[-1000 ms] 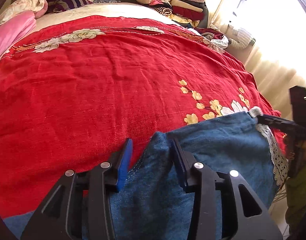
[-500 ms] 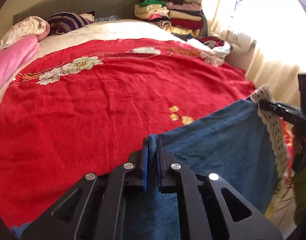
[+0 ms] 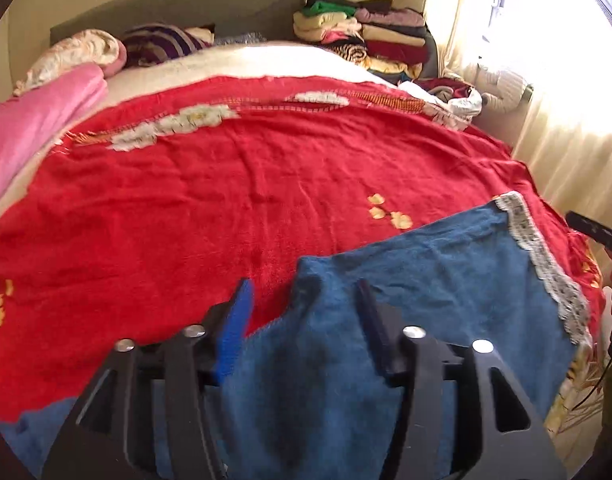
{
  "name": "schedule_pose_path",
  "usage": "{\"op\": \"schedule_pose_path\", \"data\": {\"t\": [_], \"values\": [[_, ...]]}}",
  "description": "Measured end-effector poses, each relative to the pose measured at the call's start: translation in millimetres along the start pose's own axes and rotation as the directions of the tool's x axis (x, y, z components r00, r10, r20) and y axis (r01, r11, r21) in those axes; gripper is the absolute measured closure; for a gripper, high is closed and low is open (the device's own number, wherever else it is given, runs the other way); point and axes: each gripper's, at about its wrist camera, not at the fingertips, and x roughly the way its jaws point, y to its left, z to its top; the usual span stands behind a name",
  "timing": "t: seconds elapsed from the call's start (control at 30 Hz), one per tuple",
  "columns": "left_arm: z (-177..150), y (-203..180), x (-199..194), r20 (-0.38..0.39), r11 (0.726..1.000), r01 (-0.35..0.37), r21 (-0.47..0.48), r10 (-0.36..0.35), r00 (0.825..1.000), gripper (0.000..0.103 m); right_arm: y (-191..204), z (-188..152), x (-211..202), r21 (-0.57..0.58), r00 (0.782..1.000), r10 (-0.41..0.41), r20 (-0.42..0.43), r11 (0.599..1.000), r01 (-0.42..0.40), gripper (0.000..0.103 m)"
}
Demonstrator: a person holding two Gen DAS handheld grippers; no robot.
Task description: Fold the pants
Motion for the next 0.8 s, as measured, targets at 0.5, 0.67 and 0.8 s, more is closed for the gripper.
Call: {"op": "schedule_pose_path", "data": {"t": [0.5,0.67,0.8], "values": [[-35.0,-18.1,-90.2,0.058,0.998,0.01,0.062,-0.014,0.998,0.008,-5.6,-41.6,-64.0,0.059,1.0,-0.001,-0.006,0.998,0.001,0.036],[-65.9,-5.3,-82.7,-0.014,0.999,-0.011,0.033,0.011,1.0,0.008,-1.1,-62.4,-37.3,0.102,0.995,0.041,-0.089,0.994,-0.031,0.036],[-86.0,9.6,-70.3,-0.083,0.998,-0.066,0.002,0.066,0.994,0.008,2.7,-73.2,-17.6,0.111,0.989,0.037,-0.143,0.994,-0.021,0.036]]}}
